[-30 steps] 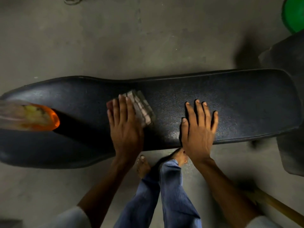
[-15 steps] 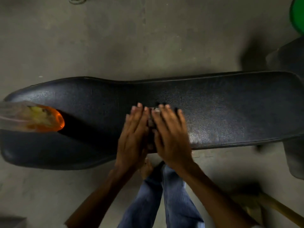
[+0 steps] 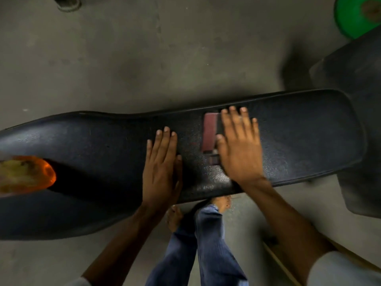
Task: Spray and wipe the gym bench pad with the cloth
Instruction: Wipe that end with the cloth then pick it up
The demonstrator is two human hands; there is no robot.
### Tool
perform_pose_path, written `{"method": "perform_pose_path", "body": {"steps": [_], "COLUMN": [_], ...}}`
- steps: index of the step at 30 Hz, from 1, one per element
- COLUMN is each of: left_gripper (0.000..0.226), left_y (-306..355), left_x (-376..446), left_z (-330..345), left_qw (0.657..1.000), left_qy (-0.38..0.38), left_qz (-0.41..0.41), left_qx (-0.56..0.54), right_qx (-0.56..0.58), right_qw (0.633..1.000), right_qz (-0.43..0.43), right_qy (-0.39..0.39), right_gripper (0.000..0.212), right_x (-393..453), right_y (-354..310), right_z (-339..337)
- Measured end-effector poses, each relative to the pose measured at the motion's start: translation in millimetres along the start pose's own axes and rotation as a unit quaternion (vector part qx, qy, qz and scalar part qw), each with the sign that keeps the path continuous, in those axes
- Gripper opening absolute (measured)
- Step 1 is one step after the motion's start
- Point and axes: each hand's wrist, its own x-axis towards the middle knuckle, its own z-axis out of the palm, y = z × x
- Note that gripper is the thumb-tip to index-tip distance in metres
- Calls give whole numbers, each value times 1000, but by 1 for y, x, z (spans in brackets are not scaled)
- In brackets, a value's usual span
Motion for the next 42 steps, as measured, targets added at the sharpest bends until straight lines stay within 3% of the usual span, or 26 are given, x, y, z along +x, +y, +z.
{"method": "perform_pose_path", "body": {"steps": [4, 8, 14, 18, 21, 24, 28, 32, 34, 36, 38, 42], "left_gripper": [56, 56, 62, 59, 58, 56, 56, 58, 59, 58, 56, 55], "left_y": [11, 18, 16, 13, 23, 43, 72, 80, 77, 74, 74, 80], "left_x": [15, 29, 33, 33, 40, 48, 59, 63, 64, 64, 63, 62], "left_z": [14, 19, 25, 24, 31, 43, 59, 67, 68, 70, 72, 73], "left_qw": [1000, 1000, 993, 992, 995, 997, 997, 994, 992, 991, 992, 995], "left_qy": [-23, -22, -78, -71, -46, -42, -56, -83, -90, -82, -73, -51], "left_qz": [9, 10, -2, 6, -7, 4, 24, 28, 34, 43, 46, 28], "left_qx": [0, -3, 83, 108, 90, 71, 53, 67, 87, 101, 97, 78], "right_qx": [-32, -63, 20, -3, -23, -22, -15, -9, -3, -22, -36, -16], "right_qw": [989, 975, 1000, 998, 1000, 991, 970, 995, 999, 999, 999, 960], "right_qz": [145, 213, 6, -60, 8, 131, 240, 92, 4, -22, 37, 270], "right_qy": [17, 24, -11, -11, -2, 29, 42, -29, -40, -32, -13, 76], "right_gripper": [68, 71, 69, 67, 67, 66, 66, 68, 69, 71, 71, 64], "right_x": [-3, 3, 25, 33, 29, 16, -3, -42, -57, -56, -47, -32], "right_y": [76, 49, -55, -15, 56, 115, 95, 40, 46, 78, 122, 184], "right_z": [-20, -22, 0, -6, -18, -31, -30, -14, -12, -17, -25, -40]}}
